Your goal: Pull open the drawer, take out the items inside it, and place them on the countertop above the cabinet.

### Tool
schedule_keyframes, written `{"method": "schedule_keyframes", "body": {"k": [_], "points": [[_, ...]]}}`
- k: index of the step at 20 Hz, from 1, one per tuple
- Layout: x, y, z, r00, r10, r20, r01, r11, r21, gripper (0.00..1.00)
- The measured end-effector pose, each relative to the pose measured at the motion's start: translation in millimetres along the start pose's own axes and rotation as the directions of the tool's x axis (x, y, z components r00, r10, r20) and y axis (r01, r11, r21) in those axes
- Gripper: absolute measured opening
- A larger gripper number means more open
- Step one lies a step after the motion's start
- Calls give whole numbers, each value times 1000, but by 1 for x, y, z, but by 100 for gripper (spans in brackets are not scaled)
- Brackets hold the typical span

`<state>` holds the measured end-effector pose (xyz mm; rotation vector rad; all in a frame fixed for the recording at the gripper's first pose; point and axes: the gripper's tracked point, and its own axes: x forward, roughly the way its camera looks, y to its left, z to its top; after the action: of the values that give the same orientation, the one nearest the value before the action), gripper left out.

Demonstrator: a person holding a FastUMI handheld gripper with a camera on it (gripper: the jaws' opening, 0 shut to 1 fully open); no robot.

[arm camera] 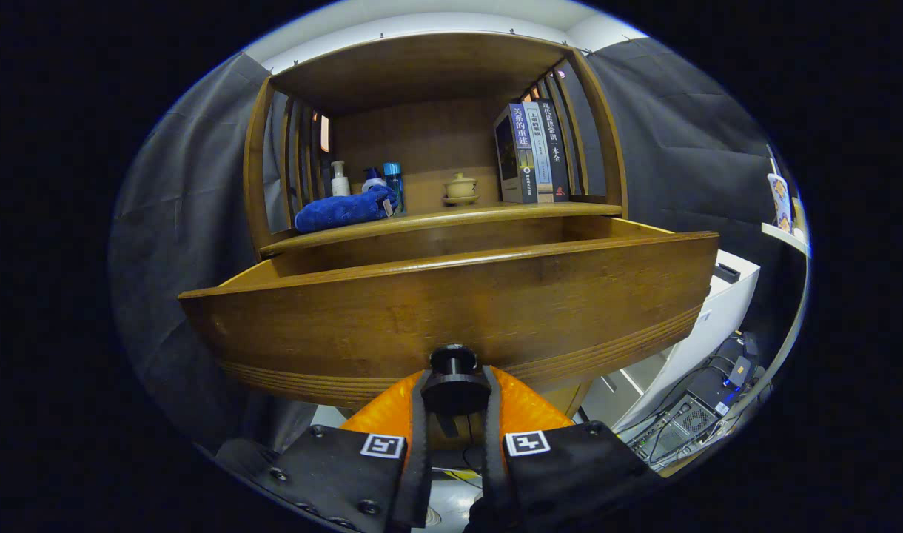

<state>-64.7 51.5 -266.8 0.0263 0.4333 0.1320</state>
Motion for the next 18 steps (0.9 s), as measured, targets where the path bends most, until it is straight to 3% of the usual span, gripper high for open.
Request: {"method": "schedule_keyframes", "body": {"k": [8,12,13,18], "points": [[-21,0,-12,999,-5,-35,5,1000,-1,36],[-24,-1,-4,999,-16,-48,17,999,27,49],[-29,-2,3,999,-20,-36,21,999,30,54],[-54,2,42,1000,-10,10,10,999,32,97]]}}
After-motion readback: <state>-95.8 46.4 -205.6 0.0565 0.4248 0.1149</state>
